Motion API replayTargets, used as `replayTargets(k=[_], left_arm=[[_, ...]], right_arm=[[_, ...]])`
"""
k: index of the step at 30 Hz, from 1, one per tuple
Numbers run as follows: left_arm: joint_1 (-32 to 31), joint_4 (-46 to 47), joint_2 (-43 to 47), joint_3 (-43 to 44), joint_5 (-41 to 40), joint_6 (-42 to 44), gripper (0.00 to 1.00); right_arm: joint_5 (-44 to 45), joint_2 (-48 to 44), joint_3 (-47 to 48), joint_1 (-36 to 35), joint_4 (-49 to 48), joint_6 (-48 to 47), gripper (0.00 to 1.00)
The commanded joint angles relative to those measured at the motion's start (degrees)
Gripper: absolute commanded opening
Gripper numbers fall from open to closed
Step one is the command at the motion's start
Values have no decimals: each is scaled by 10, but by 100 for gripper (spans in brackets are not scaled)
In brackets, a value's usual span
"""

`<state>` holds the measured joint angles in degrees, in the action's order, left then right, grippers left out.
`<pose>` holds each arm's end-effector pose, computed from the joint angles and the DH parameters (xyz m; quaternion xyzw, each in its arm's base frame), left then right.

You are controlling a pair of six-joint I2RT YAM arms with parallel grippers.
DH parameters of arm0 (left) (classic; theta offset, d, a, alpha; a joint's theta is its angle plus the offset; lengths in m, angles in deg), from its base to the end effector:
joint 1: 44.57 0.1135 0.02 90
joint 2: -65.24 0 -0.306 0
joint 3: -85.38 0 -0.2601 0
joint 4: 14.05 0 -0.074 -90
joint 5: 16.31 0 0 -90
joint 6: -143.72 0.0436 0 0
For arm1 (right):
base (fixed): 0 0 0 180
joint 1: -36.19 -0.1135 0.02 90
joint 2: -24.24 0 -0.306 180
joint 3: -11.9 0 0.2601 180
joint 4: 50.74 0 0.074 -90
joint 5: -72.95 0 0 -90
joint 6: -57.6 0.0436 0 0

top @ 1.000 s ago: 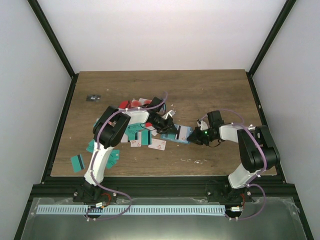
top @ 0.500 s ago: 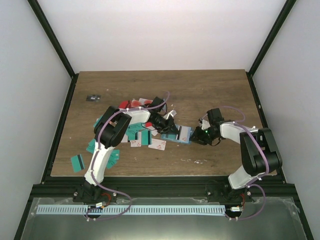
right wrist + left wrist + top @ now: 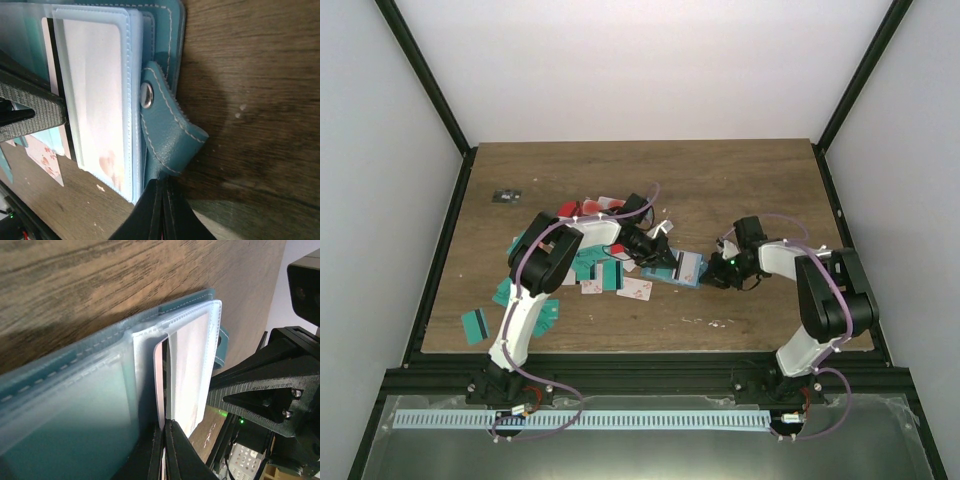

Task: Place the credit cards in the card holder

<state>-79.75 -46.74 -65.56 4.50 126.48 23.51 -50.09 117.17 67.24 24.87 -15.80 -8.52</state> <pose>0.3762 -0.3076 0.1181 -0.1364 -0.8683 0.4721 0.0670 0.2649 0.0773 0.1550 0.0607 0.9466 0.3119 0.0538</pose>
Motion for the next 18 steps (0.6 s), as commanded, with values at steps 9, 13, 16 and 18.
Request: replayTargets(k=[9, 13, 16, 18], left_arm=[[-14, -22, -34, -2, -17, -2, 4], [-15, -45, -27, 6, -31, 12, 4], [-13, -63, -11, 5, -48, 25, 8], [-13, -75, 3, 6, -61, 32, 13]], right_arm=[[6, 43, 17, 2, -16, -13, 2], [14, 35, 27, 3, -3, -16, 2], [24, 17, 34, 2, 13, -18, 2], [29, 7, 38, 2, 23, -19, 3]])
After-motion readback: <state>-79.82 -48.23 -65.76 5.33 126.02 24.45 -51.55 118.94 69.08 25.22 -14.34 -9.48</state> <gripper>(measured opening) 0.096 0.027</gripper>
